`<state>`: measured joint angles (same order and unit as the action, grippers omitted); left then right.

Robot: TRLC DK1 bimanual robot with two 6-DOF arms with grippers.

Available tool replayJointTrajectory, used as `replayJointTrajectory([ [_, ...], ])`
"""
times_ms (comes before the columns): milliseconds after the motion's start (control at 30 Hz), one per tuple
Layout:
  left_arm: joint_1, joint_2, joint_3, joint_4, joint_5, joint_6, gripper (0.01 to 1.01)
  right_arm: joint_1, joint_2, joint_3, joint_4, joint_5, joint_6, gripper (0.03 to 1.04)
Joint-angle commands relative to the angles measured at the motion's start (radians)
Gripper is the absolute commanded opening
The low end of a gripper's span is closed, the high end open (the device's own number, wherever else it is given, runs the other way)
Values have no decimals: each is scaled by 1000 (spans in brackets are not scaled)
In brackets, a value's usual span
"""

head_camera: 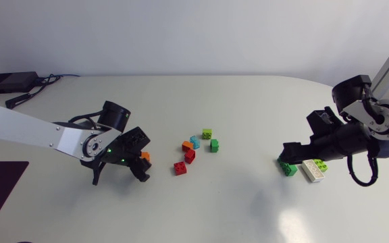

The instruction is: Sort duplo bricks by size, large to the right and small to the left

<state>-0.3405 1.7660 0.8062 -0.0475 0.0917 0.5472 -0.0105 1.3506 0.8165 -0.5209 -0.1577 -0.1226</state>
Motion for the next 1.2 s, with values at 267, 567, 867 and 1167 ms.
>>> replayJointTrajectory([
  [267,-98,-85,136,-12,57,-52,989,9,-44,-25,-14,-2,24,998],
  [567,-290,108,338,-83,88,-1,380,20,-16,-8,-13,4,43,998],
  [867,-310,245,430,-130,88,65,338,24,18,-4,-5,10,51,998],
  [1167,-273,260,435,-97,86,62,341,40,7,3,-11,10,60,998],
])
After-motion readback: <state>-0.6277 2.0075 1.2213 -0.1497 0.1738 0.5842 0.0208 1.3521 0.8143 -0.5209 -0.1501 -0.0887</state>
